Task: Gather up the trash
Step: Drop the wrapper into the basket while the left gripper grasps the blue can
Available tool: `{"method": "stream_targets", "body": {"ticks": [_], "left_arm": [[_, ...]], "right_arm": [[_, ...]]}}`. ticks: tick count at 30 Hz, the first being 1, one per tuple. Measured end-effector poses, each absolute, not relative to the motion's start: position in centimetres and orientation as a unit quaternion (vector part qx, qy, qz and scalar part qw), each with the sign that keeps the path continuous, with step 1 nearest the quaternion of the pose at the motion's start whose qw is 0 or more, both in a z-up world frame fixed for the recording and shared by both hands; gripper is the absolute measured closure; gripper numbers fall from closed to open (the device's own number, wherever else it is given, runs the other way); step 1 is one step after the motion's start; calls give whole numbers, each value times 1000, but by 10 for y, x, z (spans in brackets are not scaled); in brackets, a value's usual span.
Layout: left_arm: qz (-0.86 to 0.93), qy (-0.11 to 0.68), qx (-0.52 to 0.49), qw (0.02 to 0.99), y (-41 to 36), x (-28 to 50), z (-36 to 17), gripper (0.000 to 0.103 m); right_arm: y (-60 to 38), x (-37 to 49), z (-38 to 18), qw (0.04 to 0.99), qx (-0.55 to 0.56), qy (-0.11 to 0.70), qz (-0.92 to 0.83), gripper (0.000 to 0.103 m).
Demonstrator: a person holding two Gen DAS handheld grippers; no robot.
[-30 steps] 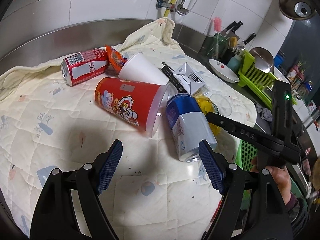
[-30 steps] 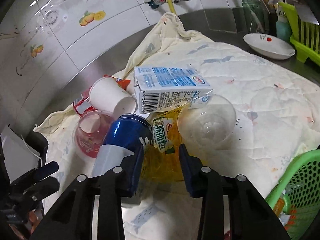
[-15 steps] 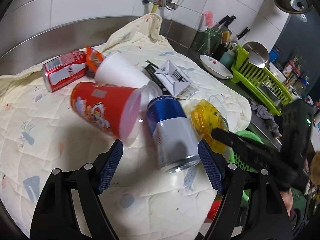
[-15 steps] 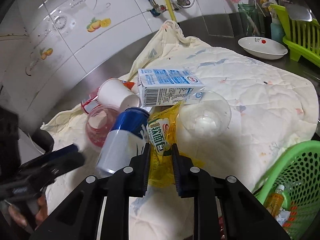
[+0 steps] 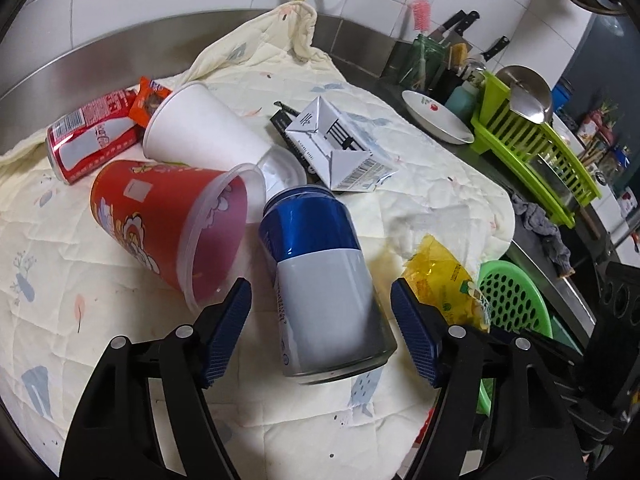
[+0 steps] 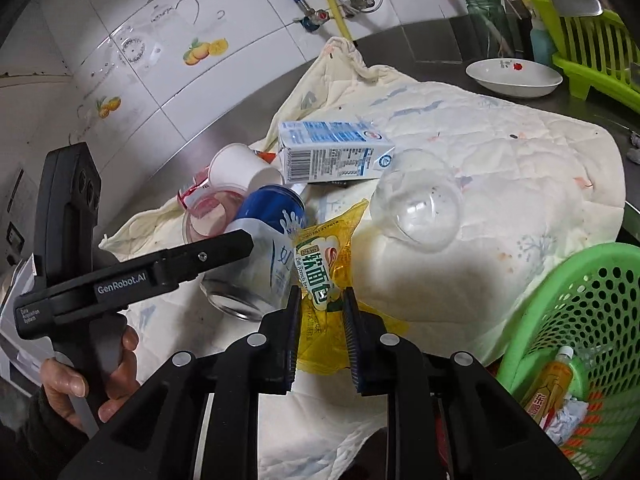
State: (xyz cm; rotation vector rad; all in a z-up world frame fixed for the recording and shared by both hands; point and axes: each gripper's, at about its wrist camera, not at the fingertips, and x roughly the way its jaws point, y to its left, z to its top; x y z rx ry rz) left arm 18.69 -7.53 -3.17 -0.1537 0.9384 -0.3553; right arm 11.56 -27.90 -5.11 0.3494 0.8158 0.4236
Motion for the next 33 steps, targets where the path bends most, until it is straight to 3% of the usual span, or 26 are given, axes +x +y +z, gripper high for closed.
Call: {"method": "stream_targets", "body": {"ticks": [15,28,33], "left_arm": [[-163,464,-64,868,-83,197,-40,32],[-131,487,-40,862,-99,223,-52,31],[-133,488,-35,862,-99,223,-54,37]], "right_arm": [[-293,65,-40,892,152,377,200,83],[-393,13,-58,906,163,386,59,83],[-441,10,-84,896,177,407,-4,83]]}}
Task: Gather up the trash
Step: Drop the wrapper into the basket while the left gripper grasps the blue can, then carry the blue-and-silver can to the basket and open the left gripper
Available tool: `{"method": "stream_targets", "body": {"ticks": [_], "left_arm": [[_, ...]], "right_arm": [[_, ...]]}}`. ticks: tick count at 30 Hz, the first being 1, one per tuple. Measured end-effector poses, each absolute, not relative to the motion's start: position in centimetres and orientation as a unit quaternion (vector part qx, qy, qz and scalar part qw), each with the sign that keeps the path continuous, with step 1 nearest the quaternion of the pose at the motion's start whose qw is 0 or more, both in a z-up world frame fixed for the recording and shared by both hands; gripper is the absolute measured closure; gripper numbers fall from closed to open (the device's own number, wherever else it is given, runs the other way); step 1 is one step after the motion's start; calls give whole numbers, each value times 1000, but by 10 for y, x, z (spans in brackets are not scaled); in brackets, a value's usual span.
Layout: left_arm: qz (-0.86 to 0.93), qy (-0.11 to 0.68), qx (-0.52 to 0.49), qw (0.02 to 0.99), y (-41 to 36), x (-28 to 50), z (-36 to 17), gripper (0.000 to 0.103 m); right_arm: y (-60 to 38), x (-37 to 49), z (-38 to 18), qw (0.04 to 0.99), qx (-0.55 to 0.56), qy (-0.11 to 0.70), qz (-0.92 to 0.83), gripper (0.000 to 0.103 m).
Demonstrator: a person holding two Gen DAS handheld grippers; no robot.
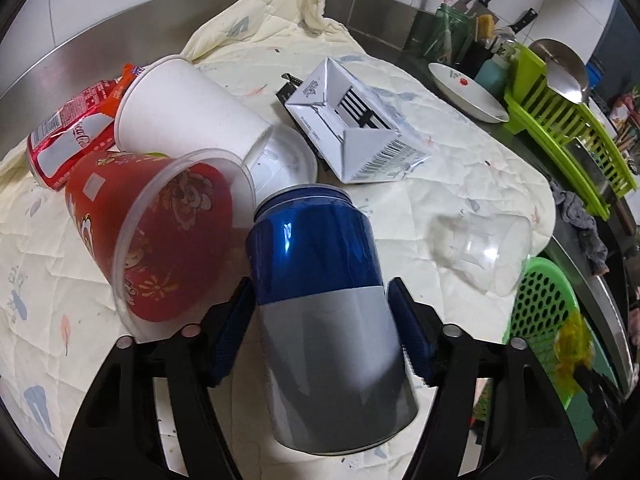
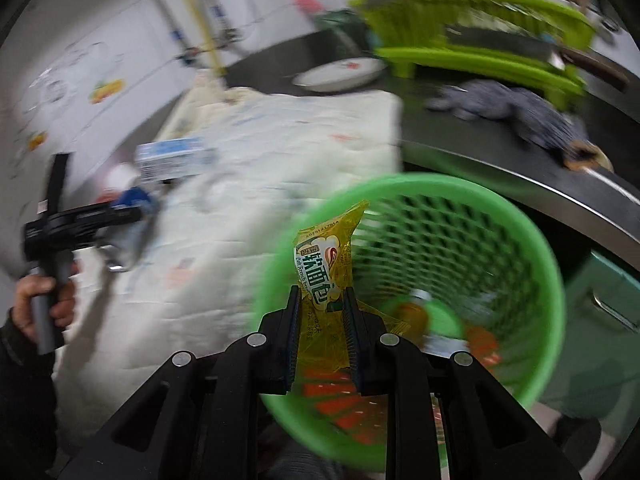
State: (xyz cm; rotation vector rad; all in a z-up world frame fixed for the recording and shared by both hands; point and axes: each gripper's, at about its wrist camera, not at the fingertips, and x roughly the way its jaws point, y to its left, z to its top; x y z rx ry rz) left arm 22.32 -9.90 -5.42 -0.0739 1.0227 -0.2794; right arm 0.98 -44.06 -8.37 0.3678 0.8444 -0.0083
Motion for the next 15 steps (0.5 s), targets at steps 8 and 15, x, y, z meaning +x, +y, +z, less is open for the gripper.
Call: {"method": "stream_targets", "body": {"ticks": [8,15], "left_arm": [[-146,473,-44,868,-95,206,-44,39],[-205,446,-47,870,-117,172,-16,39]], "right_arm": [[-476,15,-129,872,193,446,-62,76],[-481,10,-136,872,188,445,-75,48]]}}
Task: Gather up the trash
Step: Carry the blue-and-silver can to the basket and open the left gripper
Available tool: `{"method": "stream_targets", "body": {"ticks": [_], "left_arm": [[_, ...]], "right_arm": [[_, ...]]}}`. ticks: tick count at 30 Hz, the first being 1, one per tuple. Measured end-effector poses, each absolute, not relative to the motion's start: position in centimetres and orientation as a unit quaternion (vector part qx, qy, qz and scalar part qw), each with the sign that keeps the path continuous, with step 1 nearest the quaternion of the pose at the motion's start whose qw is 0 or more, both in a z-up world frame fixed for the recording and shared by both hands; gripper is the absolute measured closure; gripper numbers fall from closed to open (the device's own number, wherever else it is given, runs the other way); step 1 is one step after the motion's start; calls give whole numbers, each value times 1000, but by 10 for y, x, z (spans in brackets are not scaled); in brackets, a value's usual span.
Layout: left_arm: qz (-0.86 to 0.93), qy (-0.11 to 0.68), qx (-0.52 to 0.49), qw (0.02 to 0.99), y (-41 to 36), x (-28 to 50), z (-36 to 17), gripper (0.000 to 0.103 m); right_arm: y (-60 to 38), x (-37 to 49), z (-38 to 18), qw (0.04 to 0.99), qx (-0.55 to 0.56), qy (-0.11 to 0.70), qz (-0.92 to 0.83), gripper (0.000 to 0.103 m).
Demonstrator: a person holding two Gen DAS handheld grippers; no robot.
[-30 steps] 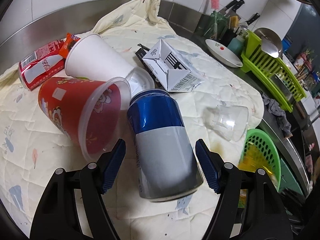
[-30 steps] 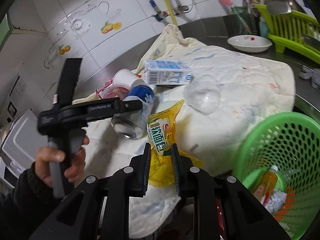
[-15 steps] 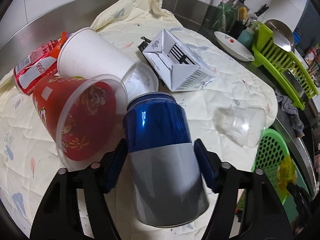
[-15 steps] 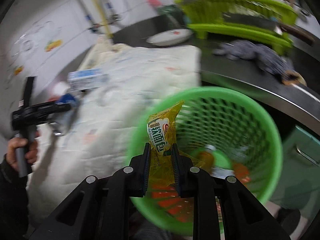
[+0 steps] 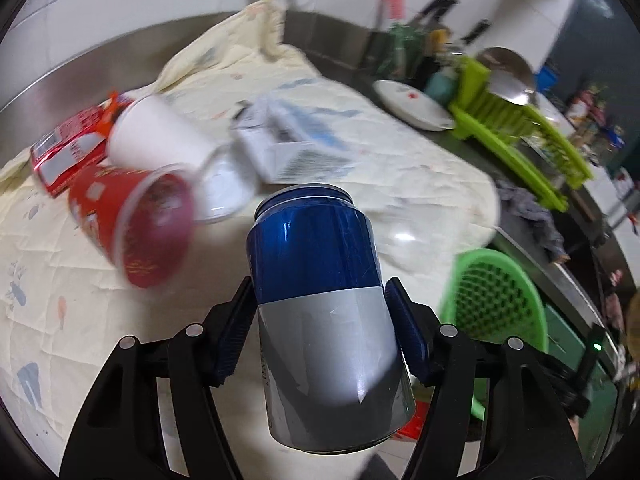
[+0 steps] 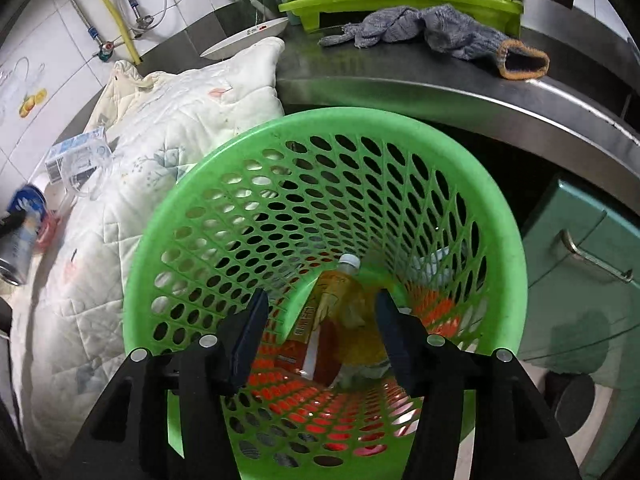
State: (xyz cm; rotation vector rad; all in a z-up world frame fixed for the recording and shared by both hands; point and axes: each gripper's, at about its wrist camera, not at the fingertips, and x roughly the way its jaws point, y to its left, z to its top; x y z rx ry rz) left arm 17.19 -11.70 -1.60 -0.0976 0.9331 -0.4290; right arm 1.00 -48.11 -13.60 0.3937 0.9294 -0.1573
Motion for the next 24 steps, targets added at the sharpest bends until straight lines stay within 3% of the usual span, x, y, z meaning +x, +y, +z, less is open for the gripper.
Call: {"method": "stream_targets", "body": {"ticks": [9,24], "left_arm": [[-312,449,-19,837,-208,148,-16,39],[-411,521,23,748,-384,109,-112,38]], "right_arm": [[-494,-22,-111,887,188,411,-96,41],[-525,-99,-91,897,189,370,-150,33]]}}
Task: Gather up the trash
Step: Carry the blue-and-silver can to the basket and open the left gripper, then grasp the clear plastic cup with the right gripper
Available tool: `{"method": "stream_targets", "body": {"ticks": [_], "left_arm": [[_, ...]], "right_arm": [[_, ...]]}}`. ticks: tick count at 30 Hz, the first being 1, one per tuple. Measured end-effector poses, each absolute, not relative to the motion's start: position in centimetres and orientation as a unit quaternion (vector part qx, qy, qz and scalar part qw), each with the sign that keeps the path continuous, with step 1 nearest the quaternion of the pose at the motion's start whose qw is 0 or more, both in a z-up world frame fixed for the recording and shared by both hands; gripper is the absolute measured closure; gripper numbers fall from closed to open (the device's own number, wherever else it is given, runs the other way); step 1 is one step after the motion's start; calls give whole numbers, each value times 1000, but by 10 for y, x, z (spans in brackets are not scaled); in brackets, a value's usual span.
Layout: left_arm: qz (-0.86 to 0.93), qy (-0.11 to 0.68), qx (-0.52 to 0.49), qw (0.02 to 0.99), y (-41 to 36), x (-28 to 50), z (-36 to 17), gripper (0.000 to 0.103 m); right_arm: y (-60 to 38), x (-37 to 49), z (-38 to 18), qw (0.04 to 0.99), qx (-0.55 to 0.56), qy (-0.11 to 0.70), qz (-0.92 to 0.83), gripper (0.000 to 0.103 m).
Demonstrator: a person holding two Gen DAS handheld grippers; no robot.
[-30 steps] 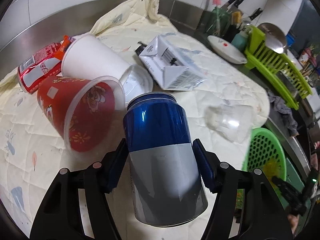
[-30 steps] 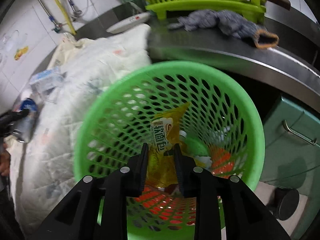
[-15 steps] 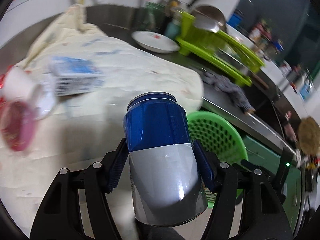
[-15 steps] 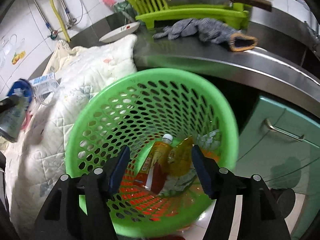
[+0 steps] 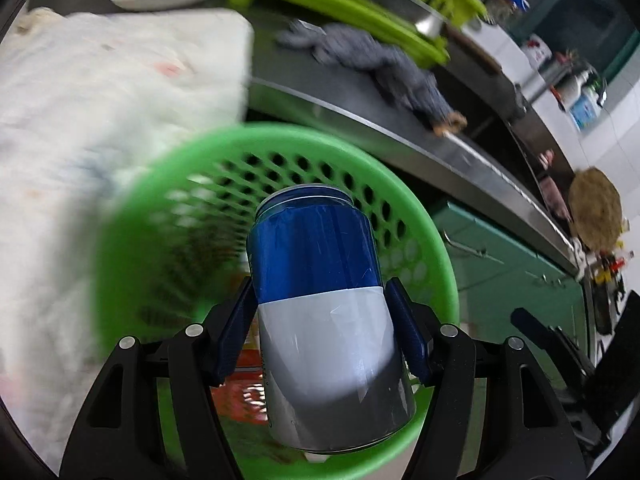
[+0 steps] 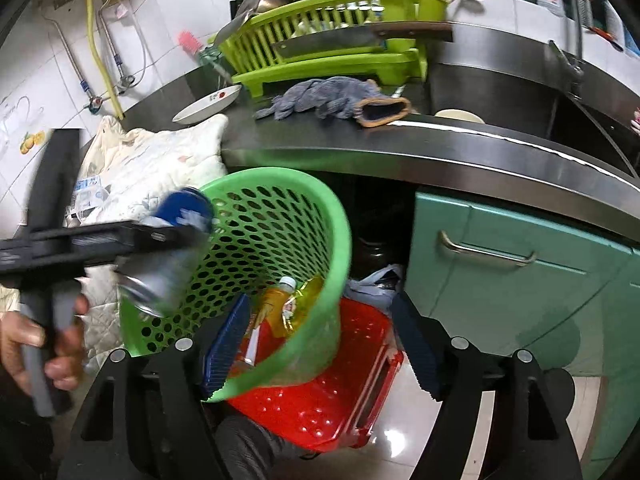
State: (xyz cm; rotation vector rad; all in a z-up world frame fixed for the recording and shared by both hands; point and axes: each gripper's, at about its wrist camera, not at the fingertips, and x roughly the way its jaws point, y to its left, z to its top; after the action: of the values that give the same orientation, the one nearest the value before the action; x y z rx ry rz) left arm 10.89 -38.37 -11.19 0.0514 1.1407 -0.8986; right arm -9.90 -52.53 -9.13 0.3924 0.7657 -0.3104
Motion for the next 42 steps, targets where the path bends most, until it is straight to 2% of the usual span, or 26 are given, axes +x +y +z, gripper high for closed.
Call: {"method": "stream_targets", "body": {"ticks": [4,7,14,25,42], "left_arm": [[-424,535,18,731,-409,104,-134,37],[-427,543,-5,723,-416,104,-146,28],[-442,545,-34,712,-399,101,-146,27],[-393,481,-5,784,-304,108,-79,27],[-204,432,-33,878,-118,145,-23,27]], "right_arm": [[-529,-109,-95,896,198,367,-154,33],[-530,-115,-99,894,206,366,-155,33],[-524,-117,-97,897,204,364,-145,33],[-471,-78,-61,920,160,353,-69,33],[-352,24,-30,923,103,361,84,32]]}}
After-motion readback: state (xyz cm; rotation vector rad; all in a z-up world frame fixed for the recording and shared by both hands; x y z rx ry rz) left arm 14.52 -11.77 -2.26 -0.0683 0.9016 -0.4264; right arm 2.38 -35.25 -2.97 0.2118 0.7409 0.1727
